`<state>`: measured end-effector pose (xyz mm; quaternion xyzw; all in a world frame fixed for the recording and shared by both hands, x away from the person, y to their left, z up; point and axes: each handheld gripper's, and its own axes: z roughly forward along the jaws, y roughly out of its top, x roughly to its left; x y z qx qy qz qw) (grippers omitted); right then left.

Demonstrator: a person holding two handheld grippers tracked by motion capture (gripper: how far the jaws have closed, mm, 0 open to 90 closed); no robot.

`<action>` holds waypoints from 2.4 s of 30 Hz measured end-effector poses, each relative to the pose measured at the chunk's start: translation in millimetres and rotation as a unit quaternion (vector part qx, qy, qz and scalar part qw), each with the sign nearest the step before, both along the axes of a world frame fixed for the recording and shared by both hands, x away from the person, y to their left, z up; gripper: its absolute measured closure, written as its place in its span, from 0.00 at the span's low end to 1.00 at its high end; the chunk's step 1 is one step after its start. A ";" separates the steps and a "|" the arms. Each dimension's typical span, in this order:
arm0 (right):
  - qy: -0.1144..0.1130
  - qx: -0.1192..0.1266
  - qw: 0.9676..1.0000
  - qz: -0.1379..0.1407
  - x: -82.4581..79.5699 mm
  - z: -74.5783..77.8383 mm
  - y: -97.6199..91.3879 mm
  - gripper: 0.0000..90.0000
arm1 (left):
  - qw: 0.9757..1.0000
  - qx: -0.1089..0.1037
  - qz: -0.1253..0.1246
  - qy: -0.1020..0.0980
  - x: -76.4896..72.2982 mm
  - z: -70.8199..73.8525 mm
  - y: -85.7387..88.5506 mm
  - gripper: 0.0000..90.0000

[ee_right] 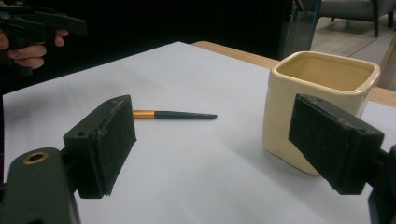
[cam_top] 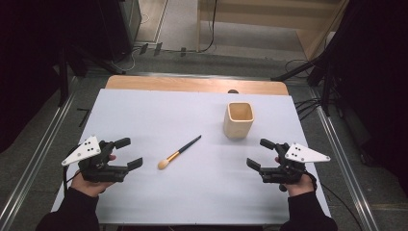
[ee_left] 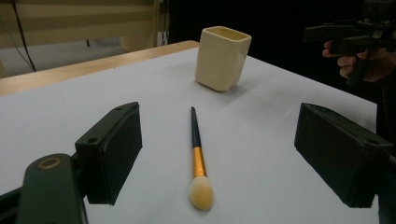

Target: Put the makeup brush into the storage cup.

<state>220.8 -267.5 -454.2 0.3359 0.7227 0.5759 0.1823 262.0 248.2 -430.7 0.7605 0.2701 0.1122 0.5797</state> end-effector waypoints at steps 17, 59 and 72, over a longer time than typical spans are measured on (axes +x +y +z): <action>-0.001 0.002 1.000 0.007 0.5 0.0 0.7 0.17 | 1.000 0.020 -0.009 0.008 26.3 -6.0 -31.5 0.18; -0.014 0.019 1.000 -0.004 1.0 -0.5 -0.4 0.17 | 0.997 0.060 -0.041 0.002 62.5 -7.4 -107.4 0.18; -0.012 0.020 1.000 0.000 1.2 -0.2 0.6 0.17 | 0.998 0.055 -0.029 -0.001 79.9 -11.8 -131.4 0.18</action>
